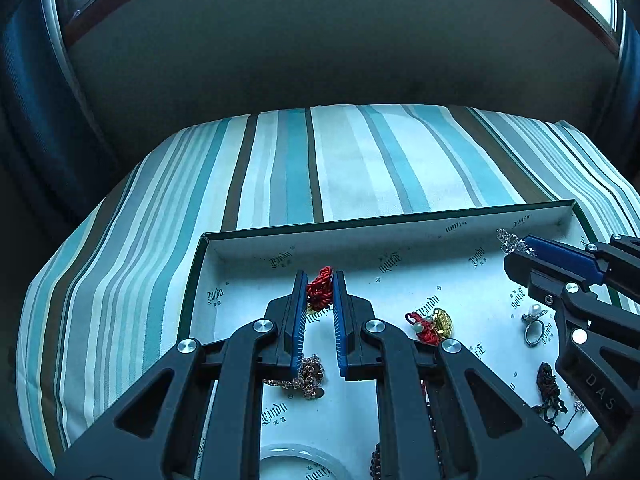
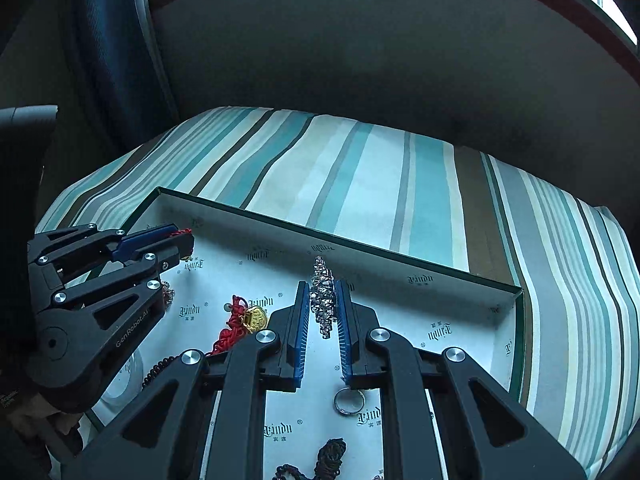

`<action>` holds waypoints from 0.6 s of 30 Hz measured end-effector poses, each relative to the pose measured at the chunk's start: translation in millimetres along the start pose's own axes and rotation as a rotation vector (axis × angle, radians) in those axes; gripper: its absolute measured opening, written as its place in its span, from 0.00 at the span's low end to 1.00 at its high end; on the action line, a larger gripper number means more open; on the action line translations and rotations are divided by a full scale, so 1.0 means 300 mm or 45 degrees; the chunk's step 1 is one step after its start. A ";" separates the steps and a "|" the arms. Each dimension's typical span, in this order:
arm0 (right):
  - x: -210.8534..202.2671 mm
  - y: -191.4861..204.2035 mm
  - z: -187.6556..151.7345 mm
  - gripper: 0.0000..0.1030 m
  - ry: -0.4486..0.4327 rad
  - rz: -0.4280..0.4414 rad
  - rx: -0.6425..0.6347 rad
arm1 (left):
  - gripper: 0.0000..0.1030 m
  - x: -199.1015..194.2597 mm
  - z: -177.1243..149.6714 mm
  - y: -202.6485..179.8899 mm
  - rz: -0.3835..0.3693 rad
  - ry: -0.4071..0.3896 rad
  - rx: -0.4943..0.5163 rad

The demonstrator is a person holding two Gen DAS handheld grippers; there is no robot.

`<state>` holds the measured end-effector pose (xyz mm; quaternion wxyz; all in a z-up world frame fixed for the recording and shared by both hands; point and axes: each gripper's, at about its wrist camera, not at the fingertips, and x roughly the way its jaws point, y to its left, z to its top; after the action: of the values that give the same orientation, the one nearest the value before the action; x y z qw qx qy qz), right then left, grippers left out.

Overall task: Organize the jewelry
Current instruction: 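Carry the red knot charm with the left gripper while the right gripper carries the rhinestone brooch over the box, then open the left gripper to drop the charm while the right gripper releases the brooch in the box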

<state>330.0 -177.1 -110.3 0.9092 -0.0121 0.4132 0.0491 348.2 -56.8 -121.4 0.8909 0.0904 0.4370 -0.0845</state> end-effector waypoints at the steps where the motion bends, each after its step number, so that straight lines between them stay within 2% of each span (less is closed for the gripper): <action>1: 0.016 -0.001 0.005 0.13 0.015 -0.001 0.000 | 0.12 0.013 0.002 0.000 0.001 0.016 -0.001; 9: 0.093 -0.010 0.011 0.13 0.097 -0.009 -0.005 | 0.12 0.036 0.017 -0.021 0.015 0.035 0.037; 18: 0.118 -0.012 0.011 0.14 0.117 -0.017 -0.010 | 0.15 0.040 0.017 -0.018 -0.010 0.043 0.005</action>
<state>355.9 -177.6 -134.8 0.8896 -0.0208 0.4540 0.0442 358.3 -63.9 -128.4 0.8829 0.0919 0.4521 -0.0874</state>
